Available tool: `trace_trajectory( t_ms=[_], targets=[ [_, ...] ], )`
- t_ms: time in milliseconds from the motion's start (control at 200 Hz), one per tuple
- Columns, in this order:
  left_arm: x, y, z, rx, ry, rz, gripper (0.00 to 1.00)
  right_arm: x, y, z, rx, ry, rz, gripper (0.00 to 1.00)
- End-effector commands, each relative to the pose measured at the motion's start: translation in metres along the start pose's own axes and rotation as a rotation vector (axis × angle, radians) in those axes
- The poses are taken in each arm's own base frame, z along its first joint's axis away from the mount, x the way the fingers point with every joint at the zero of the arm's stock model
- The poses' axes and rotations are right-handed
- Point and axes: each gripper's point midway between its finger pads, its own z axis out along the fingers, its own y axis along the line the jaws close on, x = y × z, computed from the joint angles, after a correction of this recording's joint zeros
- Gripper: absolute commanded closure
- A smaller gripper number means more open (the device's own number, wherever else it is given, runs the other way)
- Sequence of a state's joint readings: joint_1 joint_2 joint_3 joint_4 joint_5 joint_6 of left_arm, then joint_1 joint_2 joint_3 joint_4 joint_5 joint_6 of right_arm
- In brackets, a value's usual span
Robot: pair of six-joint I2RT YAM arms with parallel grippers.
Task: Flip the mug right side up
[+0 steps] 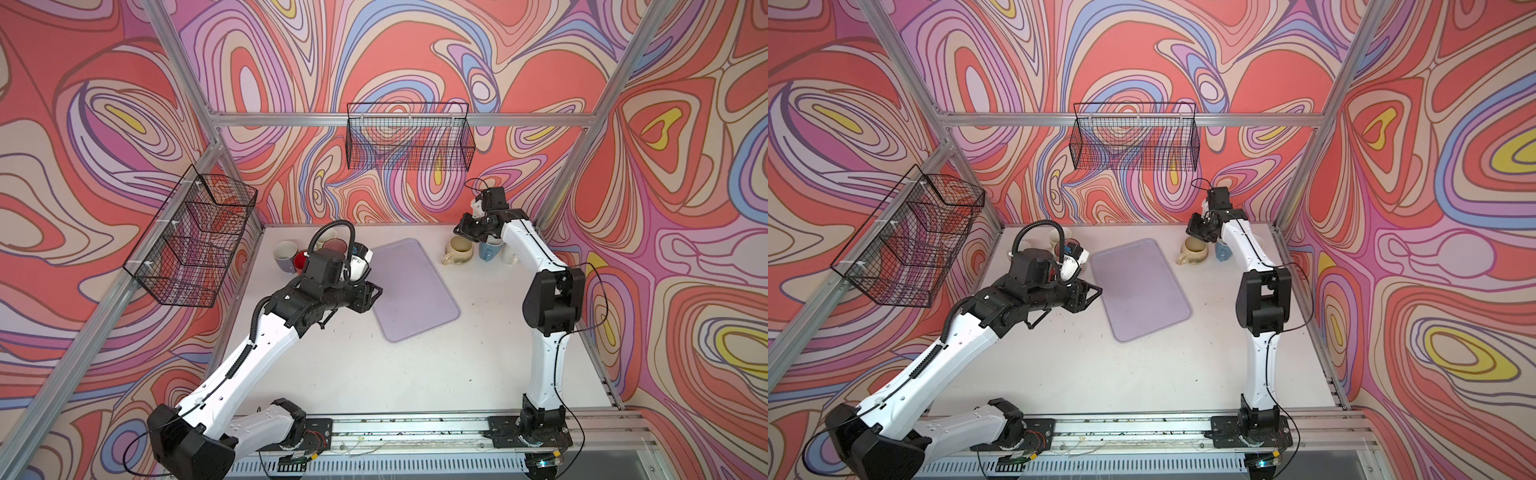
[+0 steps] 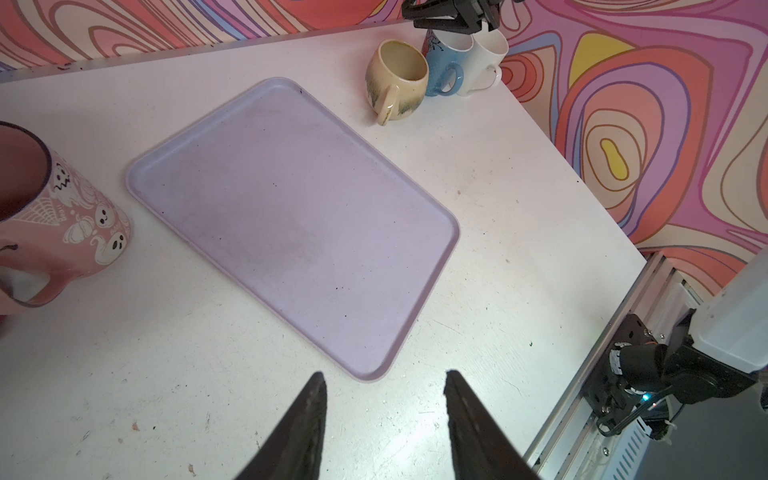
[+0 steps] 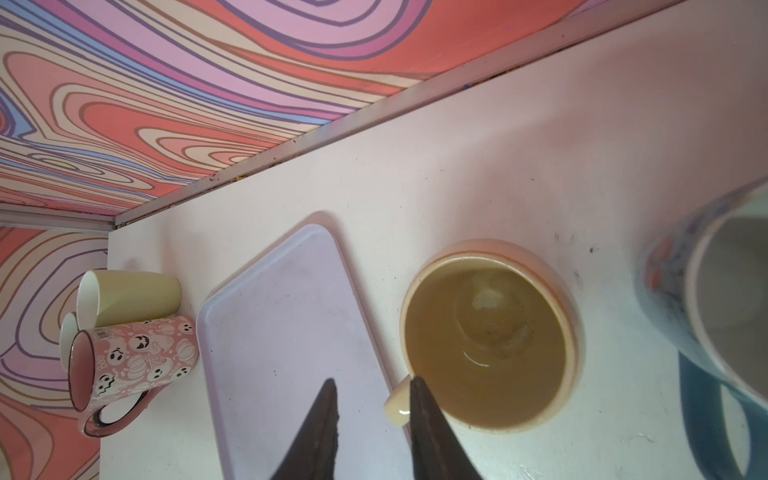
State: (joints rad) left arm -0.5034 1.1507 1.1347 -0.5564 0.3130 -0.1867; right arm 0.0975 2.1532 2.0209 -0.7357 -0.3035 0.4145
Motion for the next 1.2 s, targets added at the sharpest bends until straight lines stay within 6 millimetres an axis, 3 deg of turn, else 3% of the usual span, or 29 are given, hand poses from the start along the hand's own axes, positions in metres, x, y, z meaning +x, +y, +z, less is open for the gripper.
trace_trajectory(
  t_ms=[0, 250, 270, 366, 596, 951, 1132, 1197],
  targets=[
    [0.004, 0.002, -0.002, -0.015, -0.001, 0.020, 0.51, -0.008, 0.007, -0.033, 0.001, -0.071, -0.057, 0.70],
    [0.004, 0.008, -0.001, -0.045, -0.004, 0.023, 0.51, 0.006, 0.009, -0.092, 0.024, -0.184, -0.138, 0.71],
    [0.004, 0.009, 0.000, -0.049, -0.003, 0.023, 0.51, 0.006, 0.013, -0.104, 0.016, -0.213, -0.148, 0.71],
    [0.004, 0.013, -0.001, -0.072, -0.012, 0.026, 0.51, 0.015, 0.016, -0.127, -0.005, -0.272, -0.183, 0.69],
    [0.001, 0.028, -0.005, -0.162, -0.039, 0.040, 0.50, 0.043, 0.004, -0.172, 0.035, -0.396, -0.239, 0.62],
    [-0.007, 0.055, -0.021, -0.314, -0.126, 0.031, 0.46, 0.075, -0.024, -0.212, 0.139, -0.509, -0.243, 0.32],
    [-0.013, 0.084, -0.037, -0.469, -0.179, 0.004, 0.41, 0.096, -0.045, -0.214, 0.181, -0.548, -0.201, 0.03],
    [-0.016, 0.094, -0.046, -0.529, -0.216, -0.012, 0.37, 0.103, -0.054, -0.214, 0.202, -0.567, -0.190, 0.02]
  ],
)
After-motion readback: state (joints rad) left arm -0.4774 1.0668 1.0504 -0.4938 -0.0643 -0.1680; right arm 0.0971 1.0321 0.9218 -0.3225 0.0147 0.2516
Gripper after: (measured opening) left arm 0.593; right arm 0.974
